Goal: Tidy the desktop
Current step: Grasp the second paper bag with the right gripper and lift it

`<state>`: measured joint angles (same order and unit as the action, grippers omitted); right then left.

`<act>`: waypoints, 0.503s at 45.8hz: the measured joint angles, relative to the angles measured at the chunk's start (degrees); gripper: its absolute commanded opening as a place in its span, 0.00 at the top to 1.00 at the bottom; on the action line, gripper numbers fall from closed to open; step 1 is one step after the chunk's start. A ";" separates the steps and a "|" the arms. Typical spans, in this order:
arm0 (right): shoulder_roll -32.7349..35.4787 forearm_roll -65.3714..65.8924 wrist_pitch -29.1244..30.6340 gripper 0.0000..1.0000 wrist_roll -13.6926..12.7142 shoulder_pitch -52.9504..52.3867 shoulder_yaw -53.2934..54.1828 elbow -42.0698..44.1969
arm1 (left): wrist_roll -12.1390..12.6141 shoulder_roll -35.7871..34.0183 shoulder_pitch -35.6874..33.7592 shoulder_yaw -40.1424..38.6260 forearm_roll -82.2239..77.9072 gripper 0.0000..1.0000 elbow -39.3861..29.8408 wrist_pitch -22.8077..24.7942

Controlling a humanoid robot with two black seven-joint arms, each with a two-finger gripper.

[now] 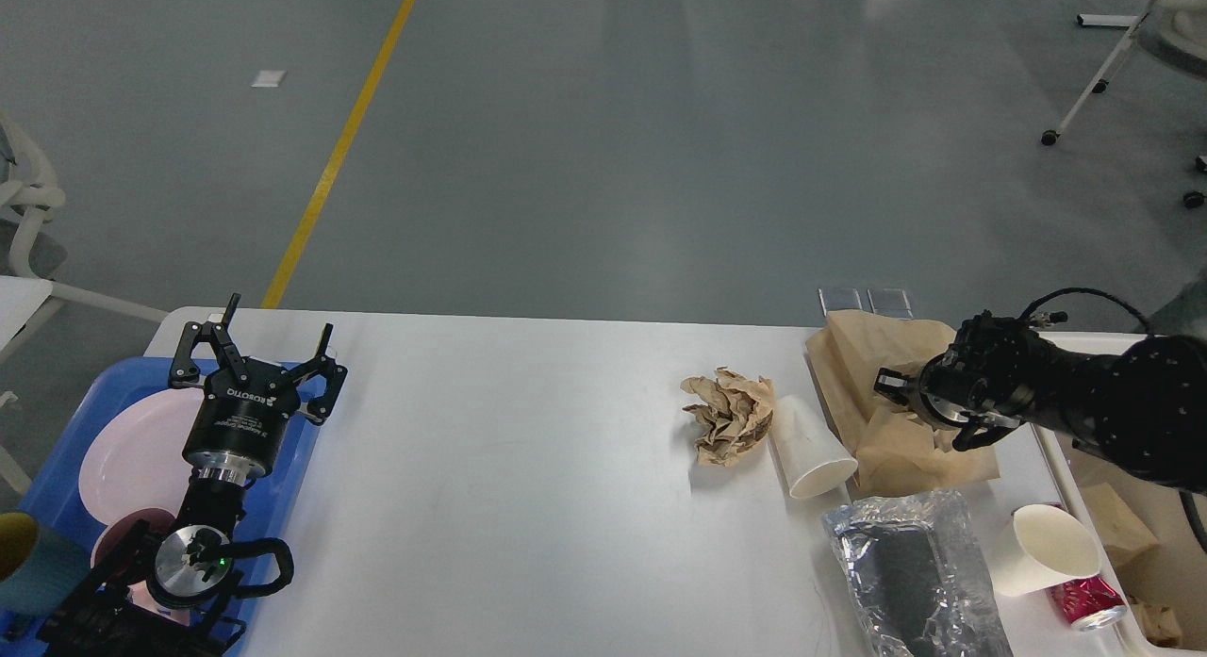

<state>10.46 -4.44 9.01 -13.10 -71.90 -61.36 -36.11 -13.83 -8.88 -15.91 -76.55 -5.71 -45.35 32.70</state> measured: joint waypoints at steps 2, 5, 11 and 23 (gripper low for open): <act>0.97 -0.17 0.28 1.00 0.00 -1.51 -0.08 -0.99 | 0.00 0.00 0.00 0.00 0.00 0.04 0.00 0.00; 2.56 -0.27 0.88 1.00 -0.01 -4.13 -0.23 -2.89 | 0.00 0.00 0.00 0.00 0.00 0.04 0.00 0.00; 5.29 -0.30 3.20 1.00 -0.03 -10.44 -1.04 -7.11 | 0.04 0.00 0.00 0.00 0.00 0.04 0.00 0.00; 7.16 -0.39 15.28 1.00 0.26 -29.15 -7.96 -19.22 | 0.04 0.00 0.00 0.00 0.00 0.04 0.00 0.00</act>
<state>17.62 -4.83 24.28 -12.83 -101.05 -69.32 -55.33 -13.80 -8.88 -15.91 -76.55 -5.71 -45.35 32.69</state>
